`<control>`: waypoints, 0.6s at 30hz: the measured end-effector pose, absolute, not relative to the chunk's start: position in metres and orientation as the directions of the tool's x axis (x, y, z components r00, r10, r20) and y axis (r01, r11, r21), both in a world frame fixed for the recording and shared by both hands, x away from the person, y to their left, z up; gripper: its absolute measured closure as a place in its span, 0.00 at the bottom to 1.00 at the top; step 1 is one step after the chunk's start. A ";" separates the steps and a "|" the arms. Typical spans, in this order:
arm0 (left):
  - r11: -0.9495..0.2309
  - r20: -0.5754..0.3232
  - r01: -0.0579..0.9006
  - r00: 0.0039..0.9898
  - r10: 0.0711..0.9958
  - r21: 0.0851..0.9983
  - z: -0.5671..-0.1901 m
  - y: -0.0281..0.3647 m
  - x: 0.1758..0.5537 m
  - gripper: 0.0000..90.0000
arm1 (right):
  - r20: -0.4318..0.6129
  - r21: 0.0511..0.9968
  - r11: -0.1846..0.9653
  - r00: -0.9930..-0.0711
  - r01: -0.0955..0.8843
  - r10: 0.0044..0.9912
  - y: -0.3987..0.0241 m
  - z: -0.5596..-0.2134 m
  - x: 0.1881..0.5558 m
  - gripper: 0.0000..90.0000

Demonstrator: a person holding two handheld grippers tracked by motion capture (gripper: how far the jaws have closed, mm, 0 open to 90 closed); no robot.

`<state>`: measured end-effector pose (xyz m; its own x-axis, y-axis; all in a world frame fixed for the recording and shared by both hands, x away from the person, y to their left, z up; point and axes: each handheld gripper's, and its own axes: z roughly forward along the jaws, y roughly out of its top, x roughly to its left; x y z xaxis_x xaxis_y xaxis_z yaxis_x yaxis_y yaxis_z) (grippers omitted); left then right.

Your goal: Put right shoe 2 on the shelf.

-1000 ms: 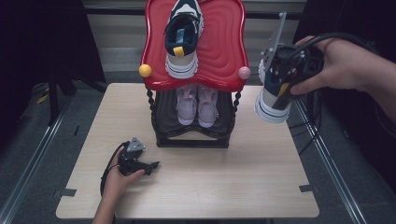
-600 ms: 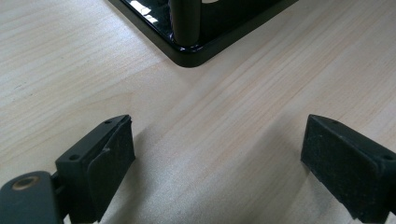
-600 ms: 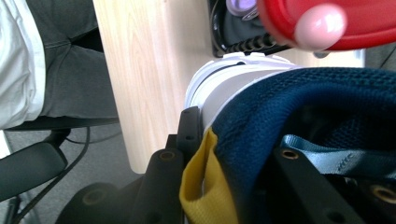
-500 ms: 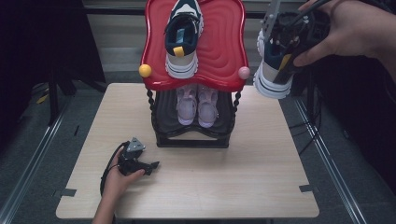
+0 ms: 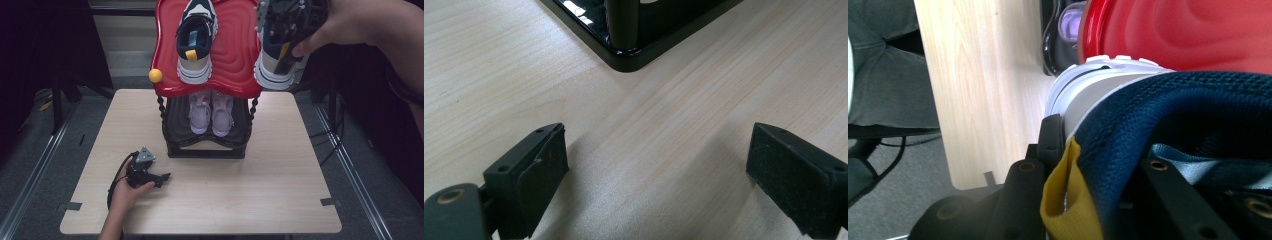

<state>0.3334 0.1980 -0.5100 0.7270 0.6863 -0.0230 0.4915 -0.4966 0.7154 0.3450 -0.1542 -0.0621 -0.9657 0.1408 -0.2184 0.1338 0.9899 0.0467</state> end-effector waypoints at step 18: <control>-0.498 -0.023 0.490 0.728 0.685 0.716 -0.510 0.198 0.333 0.10 | -0.254 0.016 0.998 -0.965 0.067 0.068 -0.115 -0.078 0.377 0.81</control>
<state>0.3335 0.1980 -0.5100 0.7284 0.6848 -0.0227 0.4902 -0.4977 0.7155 0.3771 -0.1147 -0.0779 -0.9647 0.0685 -0.2544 0.0667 0.9977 0.0156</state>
